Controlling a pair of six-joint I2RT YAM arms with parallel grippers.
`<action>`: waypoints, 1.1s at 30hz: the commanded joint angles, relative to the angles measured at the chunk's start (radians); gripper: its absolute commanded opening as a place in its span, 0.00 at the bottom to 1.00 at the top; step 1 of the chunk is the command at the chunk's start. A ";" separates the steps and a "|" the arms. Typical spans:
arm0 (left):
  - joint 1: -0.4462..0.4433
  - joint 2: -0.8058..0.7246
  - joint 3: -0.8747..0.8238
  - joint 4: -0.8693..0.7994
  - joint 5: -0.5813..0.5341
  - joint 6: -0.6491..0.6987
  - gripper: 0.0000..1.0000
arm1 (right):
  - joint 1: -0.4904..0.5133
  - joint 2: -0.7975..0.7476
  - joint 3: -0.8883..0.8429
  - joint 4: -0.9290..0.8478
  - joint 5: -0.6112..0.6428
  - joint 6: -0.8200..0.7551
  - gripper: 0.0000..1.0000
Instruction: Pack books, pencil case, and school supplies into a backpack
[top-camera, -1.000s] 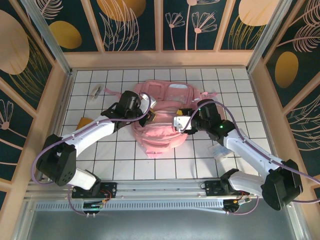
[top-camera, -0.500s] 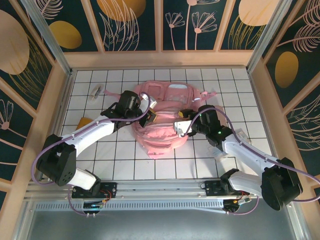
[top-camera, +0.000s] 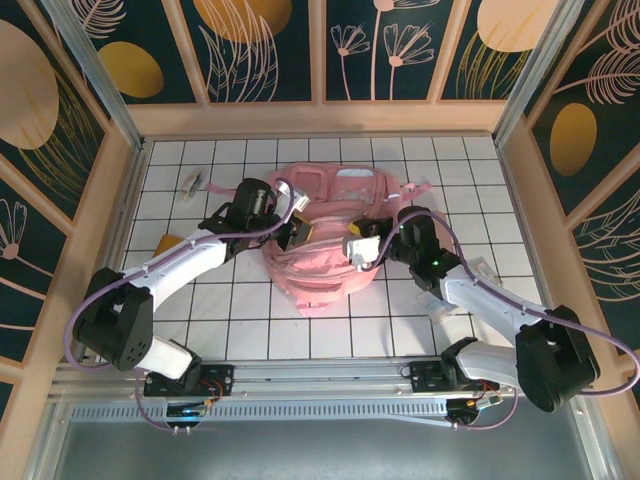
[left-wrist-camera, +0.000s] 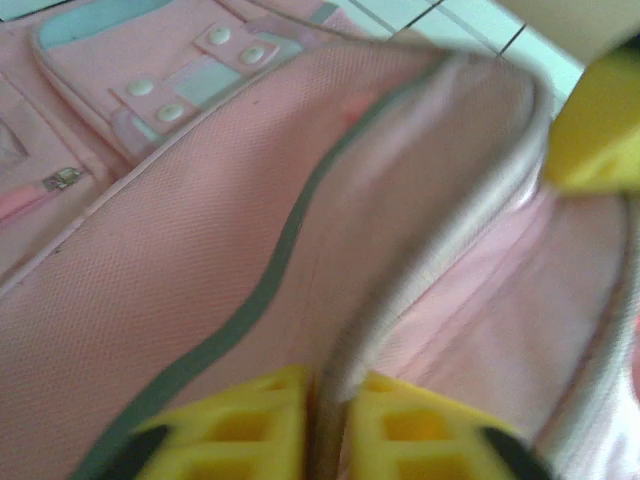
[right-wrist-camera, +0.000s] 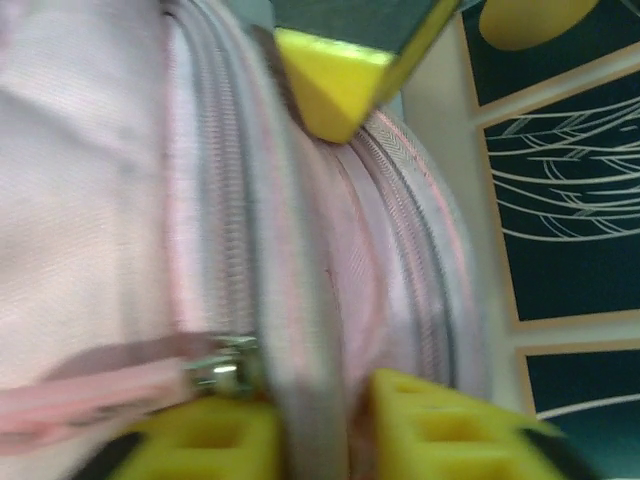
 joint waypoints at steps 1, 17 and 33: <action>0.017 -0.042 0.014 0.091 0.146 -0.186 0.40 | 0.008 0.026 0.059 0.056 -0.122 0.067 0.01; -0.083 -0.482 -0.412 0.155 0.156 -0.993 0.99 | 0.156 0.215 0.127 0.199 -0.341 0.392 0.00; -0.131 -0.332 -0.249 -0.053 -0.013 -0.839 0.54 | 0.183 0.284 0.170 0.409 -0.045 0.631 0.00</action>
